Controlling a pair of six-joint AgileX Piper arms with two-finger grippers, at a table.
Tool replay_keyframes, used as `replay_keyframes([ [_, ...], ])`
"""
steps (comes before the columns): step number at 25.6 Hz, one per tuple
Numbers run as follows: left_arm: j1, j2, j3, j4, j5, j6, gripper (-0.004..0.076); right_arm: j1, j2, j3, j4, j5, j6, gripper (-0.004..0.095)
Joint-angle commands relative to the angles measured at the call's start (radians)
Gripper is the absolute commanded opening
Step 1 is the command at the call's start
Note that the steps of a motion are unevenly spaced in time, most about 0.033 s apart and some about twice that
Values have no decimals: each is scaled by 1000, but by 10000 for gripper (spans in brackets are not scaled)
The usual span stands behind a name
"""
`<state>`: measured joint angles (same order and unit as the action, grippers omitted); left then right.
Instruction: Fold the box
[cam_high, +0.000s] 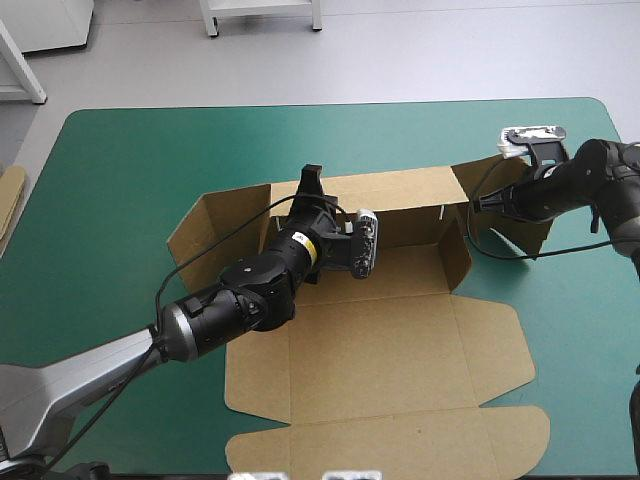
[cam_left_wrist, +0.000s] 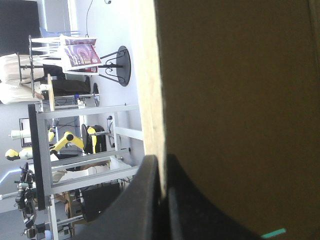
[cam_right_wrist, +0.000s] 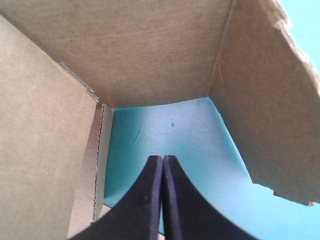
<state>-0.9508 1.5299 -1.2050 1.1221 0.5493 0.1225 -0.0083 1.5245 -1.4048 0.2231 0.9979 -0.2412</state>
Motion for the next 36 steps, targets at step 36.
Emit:
replay_keyframes([
  [36, -7, -34, -30, 20, -2, -6, -9, -3, 138, -563, -38, 204, 18, -19],
])
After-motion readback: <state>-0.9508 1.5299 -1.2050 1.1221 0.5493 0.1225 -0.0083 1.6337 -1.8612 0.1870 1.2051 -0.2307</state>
